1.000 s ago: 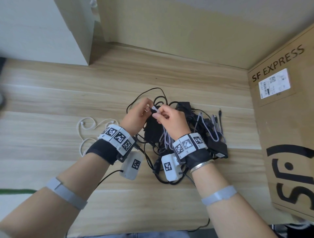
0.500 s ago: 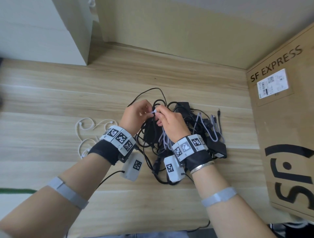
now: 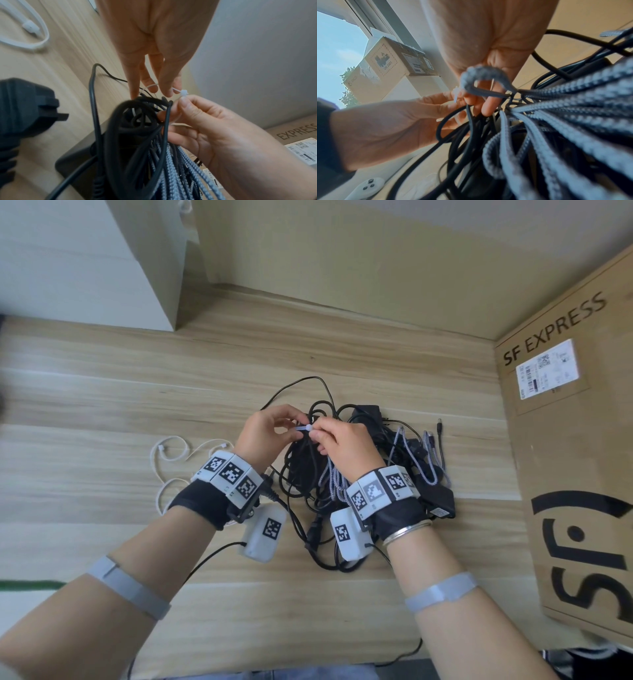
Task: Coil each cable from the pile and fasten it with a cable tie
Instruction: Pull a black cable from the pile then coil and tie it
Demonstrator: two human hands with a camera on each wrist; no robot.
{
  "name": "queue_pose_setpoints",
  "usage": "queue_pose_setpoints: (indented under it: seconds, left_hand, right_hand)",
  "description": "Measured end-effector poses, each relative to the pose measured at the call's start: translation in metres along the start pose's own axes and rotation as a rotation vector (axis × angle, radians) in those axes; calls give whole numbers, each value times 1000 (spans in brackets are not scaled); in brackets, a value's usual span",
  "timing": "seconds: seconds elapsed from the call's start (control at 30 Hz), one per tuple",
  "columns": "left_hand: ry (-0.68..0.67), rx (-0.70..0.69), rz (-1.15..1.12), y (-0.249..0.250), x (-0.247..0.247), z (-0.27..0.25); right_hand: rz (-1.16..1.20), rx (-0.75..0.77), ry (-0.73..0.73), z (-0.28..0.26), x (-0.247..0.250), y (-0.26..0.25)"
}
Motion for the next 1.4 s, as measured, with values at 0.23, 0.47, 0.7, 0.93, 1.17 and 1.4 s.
queue_pose_setpoints:
  seconds: [0.23, 0.47, 0.7, 0.93, 1.17, 1.4]
  left_hand:
    - [25, 0, -185, -9, 1, -5]
    - [-12, 10, -75, 2, -2, -1]
    - [-66, -83, 26, 11, -8, -2]
    - [-3, -100, 193, 9, -14, 4]
    - [-7, -3, 229, -3, -13, 6]
    - [-21, 46, 253, -3, -13, 5]
  right_hand:
    - [44, 13, -13, -4, -1, -3]
    - [-73, 6, -38, -3, -2, -12]
    - [-102, -55, -65, -5, 0, -13]
    - [-159, -140, -8, -8, 4, -12]
    - [-163, -267, 133, -23, 39, -3]
    - [-315, -313, -68, -20, 40, -16]
Point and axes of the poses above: each hand's wrist, its own z-axis towards the middle knuckle, its own x-axis out of the back of the hand, y = z × x, the point moved 6 cm from there along z, towards the middle knuckle, and after that the axes turned 15 degrees about -y, right-handed, at the moved point
